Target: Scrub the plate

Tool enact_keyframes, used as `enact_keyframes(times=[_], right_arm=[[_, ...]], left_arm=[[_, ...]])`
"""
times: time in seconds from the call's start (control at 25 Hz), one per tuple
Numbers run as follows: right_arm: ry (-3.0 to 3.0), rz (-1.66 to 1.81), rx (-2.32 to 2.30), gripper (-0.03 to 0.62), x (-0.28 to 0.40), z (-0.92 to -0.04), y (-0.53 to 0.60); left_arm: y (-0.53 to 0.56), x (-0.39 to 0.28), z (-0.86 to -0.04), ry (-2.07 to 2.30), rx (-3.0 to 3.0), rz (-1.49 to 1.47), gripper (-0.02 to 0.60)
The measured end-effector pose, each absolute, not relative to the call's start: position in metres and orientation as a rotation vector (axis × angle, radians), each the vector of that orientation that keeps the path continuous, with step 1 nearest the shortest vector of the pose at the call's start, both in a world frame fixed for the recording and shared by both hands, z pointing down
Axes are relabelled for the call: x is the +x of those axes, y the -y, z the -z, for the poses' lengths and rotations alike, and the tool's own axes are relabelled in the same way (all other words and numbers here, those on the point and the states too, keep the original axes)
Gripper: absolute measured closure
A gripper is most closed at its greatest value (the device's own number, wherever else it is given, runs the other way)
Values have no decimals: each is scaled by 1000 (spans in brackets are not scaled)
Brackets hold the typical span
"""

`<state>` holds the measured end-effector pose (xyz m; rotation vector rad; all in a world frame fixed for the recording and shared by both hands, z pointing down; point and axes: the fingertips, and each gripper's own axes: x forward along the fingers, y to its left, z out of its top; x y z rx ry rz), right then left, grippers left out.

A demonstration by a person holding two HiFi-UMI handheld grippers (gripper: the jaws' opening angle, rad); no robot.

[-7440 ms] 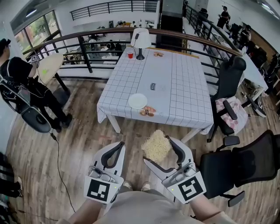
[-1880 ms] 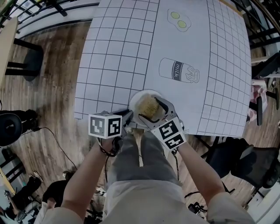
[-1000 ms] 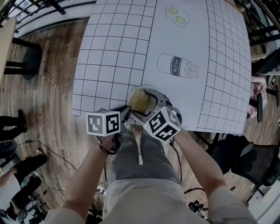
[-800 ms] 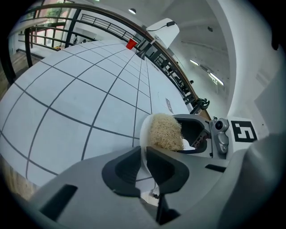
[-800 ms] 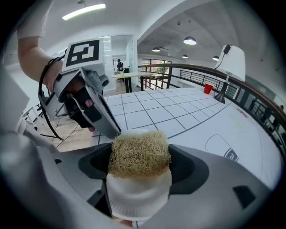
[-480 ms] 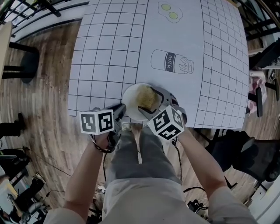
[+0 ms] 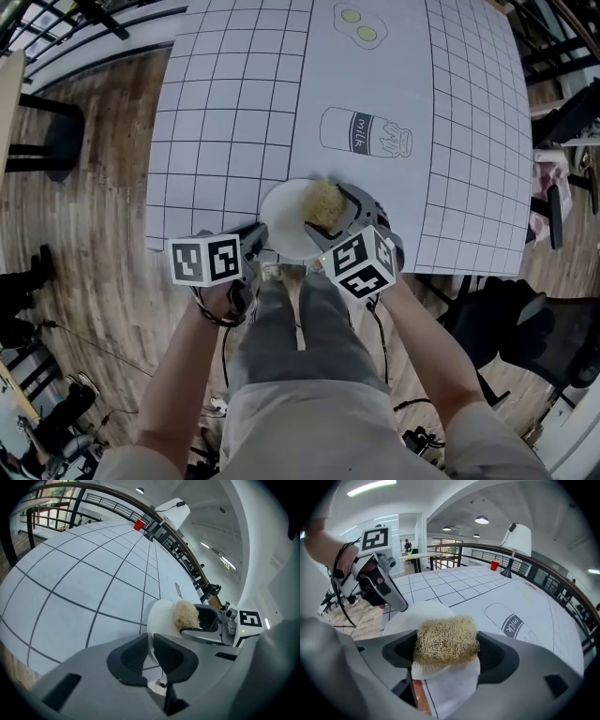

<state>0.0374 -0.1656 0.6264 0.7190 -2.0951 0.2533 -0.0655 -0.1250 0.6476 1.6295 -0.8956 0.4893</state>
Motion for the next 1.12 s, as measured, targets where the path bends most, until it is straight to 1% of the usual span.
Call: enact_keyframes(times=[0.16,0.36,0.64,0.88,1.12], right_arm=[[2134,-216,758,218,38,-611,169],[2212,-84,572,218,1,-590,147],[2135,-96,381,218,-33,-623,112],[2136,-135,384,218,-32,-631,114],[2100,-155,427,218,-8,-636,120]], left_arm=[[125,-66,-647,902,1624,-489,533],[127,-65,-646,905,1641,-503,534],[127,-63,-644,905,1646,-506,535],[129,-65,-646,920,1643,-500,537],[128,-65,-646,910,1627,-469,536]])
